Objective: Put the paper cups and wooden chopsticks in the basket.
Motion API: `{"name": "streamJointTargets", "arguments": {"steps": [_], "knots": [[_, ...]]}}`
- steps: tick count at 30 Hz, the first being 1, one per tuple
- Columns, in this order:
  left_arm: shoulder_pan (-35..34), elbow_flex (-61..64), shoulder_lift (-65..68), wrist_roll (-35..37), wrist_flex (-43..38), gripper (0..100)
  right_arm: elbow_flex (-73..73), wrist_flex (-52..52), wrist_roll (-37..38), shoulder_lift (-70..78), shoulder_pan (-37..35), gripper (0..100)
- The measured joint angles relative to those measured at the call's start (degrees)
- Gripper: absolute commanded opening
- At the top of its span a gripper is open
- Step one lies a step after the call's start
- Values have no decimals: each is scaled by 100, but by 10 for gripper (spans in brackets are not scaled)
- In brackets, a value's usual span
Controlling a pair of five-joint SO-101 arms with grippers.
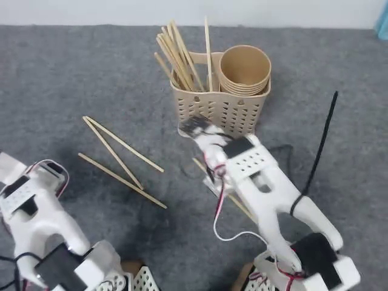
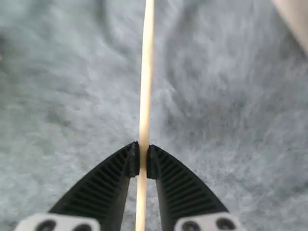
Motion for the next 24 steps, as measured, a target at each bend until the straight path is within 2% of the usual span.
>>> {"name": "streamJointTargets", "arguments": {"steps": [2, 7, 9, 12, 20, 24], "knots": [[0, 0, 0, 0, 0, 218, 246, -123, 0, 0, 132, 49], [0, 0, 0, 0, 0, 218, 264, -167, 0, -79, 220, 248], [0, 0, 0, 0, 0, 218, 264, -220, 0, -105, 220, 288], [0, 0, 0, 0, 0, 218, 264, -369, 9, -105, 229, 272], [0, 0, 0, 0, 0, 218, 264, -1301, 26, -105, 123, 128], [0, -9, 0, 0, 0, 218, 264, -1881, 35, -105, -62, 136]]}}
